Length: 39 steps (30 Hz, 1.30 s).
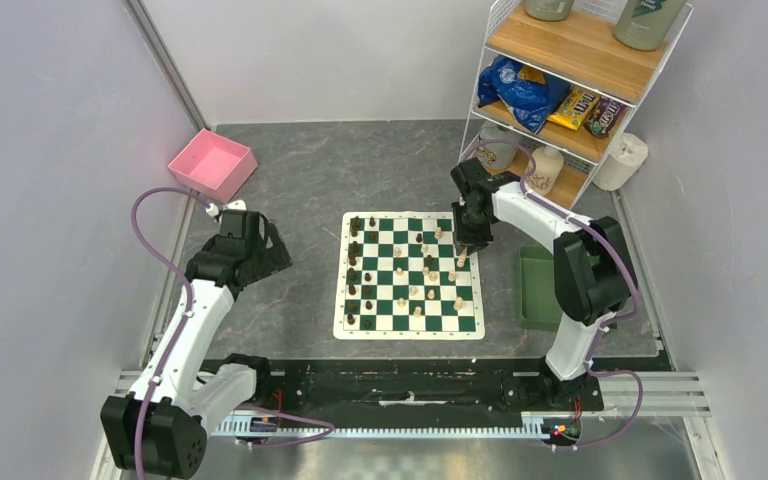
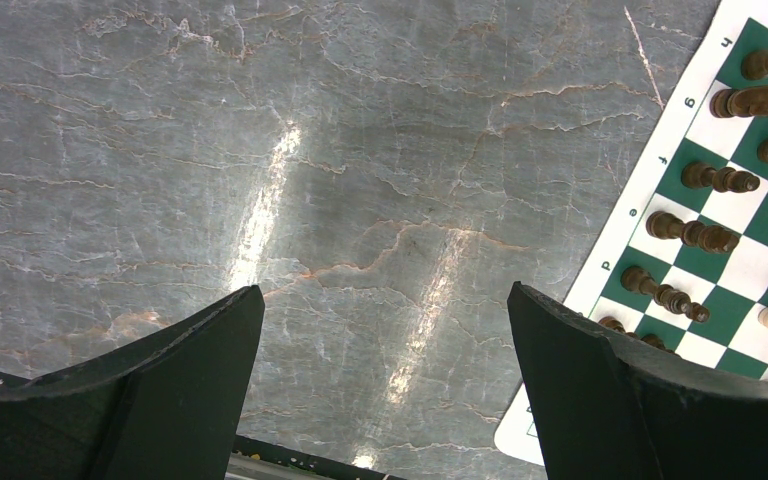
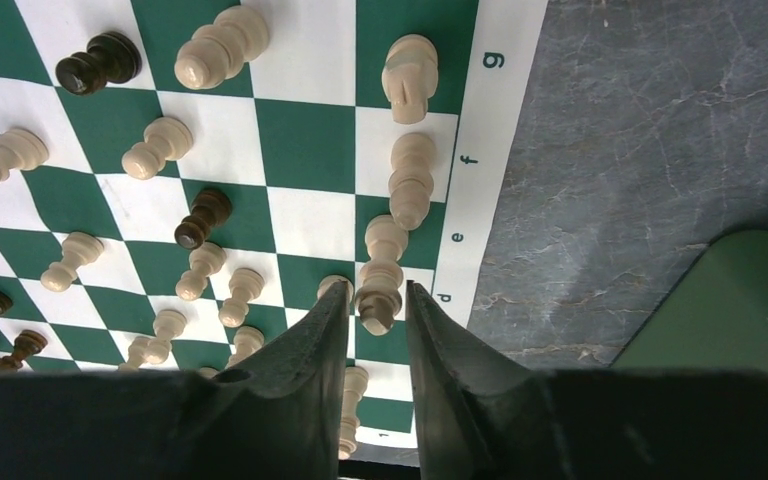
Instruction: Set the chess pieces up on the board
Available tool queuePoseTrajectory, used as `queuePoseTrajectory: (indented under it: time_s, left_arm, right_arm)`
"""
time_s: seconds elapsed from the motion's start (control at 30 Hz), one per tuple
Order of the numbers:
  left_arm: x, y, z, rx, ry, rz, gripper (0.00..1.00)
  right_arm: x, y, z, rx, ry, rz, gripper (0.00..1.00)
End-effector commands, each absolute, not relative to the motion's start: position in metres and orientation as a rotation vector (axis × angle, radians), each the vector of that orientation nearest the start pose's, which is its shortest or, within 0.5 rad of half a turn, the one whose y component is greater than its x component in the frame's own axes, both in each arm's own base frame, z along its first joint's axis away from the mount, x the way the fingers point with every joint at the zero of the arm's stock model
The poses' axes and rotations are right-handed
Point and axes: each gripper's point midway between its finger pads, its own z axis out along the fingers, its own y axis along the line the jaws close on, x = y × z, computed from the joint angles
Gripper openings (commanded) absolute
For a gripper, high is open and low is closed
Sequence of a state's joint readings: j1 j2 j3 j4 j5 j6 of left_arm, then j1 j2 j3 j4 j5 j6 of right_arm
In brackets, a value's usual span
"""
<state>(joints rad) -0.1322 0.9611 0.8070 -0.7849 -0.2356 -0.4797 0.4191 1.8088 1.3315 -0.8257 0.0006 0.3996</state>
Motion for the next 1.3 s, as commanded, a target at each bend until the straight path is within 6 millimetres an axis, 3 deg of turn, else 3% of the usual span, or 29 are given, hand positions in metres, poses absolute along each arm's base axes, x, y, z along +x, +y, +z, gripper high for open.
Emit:
queuePoseTrajectory:
  time_s: [0.0, 0.23, 0.4, 0.57, 0.93, 1.27]
  left_arm:
    - [0.245, -0.006, 0.145, -0.507, 2.372, 0.045, 0.99]
    - [0.245, -0.006, 0.145, -0.507, 2.372, 0.046, 0.99]
    - [0.245, -0.007, 0.146, -0.507, 2.371, 0.041, 0.99]
    - [0.246, -0.006, 0.146, -0.505, 2.369, 0.042, 0.99]
    - [0.246, -0.008, 0.146, -0.502, 2.372, 0.034, 0.99]
    - [0.246, -0.008, 0.145, -0.5, 2.375, 0.029, 1.0]
  right_arm:
    - [0.323, 0.162, 0.058, -0.041, 2.882, 0.141, 0.33]
    - [0.321, 0.161, 0.058, -0.047, 2.887, 0.134, 0.33]
    - [0.32, 0.16, 0.059, -0.049, 2.885, 0.128, 0.24]
    - [0.316, 0.16, 0.068, -0.058, 2.871, 0.134, 0.17]
    - [0.296, 0.152, 0.089, -0.041, 2.835, 0.137, 0.15]
    - [0.281, 0.151, 0.073, -0.024, 2.872, 0.148, 0.15]
